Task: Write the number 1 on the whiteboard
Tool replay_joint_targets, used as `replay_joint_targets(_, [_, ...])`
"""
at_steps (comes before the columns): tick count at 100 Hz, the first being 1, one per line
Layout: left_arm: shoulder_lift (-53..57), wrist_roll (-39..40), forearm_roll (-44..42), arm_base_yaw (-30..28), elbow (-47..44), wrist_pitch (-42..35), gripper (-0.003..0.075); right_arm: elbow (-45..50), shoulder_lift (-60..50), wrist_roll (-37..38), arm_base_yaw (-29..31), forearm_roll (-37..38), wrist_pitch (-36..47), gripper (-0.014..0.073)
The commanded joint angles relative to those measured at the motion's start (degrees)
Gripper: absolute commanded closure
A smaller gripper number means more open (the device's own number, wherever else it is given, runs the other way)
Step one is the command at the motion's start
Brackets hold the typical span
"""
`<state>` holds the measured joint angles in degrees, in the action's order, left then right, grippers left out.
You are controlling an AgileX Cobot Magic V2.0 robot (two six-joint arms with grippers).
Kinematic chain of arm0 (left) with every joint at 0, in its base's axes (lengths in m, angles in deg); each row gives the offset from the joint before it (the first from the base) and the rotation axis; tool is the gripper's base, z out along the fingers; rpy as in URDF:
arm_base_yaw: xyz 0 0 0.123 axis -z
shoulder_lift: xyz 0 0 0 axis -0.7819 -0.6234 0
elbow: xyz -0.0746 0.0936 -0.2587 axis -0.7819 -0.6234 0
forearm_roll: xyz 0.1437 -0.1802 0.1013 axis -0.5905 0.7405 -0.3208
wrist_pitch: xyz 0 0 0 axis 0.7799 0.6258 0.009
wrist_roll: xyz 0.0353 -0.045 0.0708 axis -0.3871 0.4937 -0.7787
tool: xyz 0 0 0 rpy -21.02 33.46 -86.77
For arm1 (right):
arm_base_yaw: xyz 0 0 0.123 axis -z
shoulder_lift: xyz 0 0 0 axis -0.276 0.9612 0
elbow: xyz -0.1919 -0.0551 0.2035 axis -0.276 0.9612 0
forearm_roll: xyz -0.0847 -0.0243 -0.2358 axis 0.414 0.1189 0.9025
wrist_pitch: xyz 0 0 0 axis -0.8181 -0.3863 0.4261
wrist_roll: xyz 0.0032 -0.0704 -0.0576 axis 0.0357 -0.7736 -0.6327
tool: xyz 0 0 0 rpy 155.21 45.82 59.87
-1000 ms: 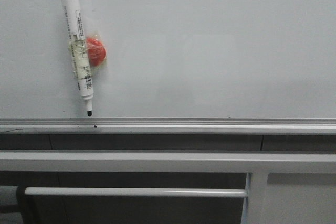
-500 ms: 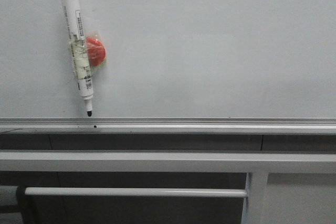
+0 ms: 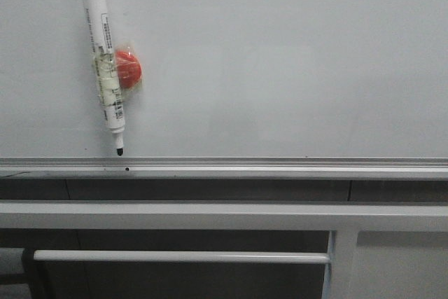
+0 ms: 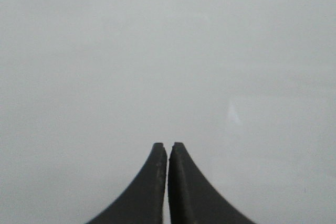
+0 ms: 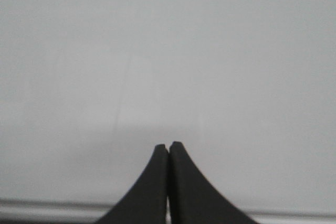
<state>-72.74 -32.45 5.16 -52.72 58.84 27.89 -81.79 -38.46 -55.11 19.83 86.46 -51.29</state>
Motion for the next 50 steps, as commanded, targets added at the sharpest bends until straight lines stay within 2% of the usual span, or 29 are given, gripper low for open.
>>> replay_joint_targets(1, [1.34,0.10,0.47,-0.12,-0.24,-8.77,0.0741,1.37,-0.78,-0.44,0.45,-0.11,11.39,0.0657])
replay_joint_targets(29, [1.34,0.10,0.47,-0.12,-0.24,-9.82,0.0741,1.37,-0.78,-0.44,0.45,-0.11,20.48,0.0657])
replay_joint_targets(41, [1.34,0.21,1.09,-0.12,-0.24,-9.93,0.0741,1.37,-0.78,-0.44,0.45,-0.55,21.17,0.0657])
replay_joint_targets(50, [1.34,0.21,4.01,-0.12,-0.24,-9.83,0.0741,1.37,-0.78,1.16,0.45,-4.17,20.17,0.0657])
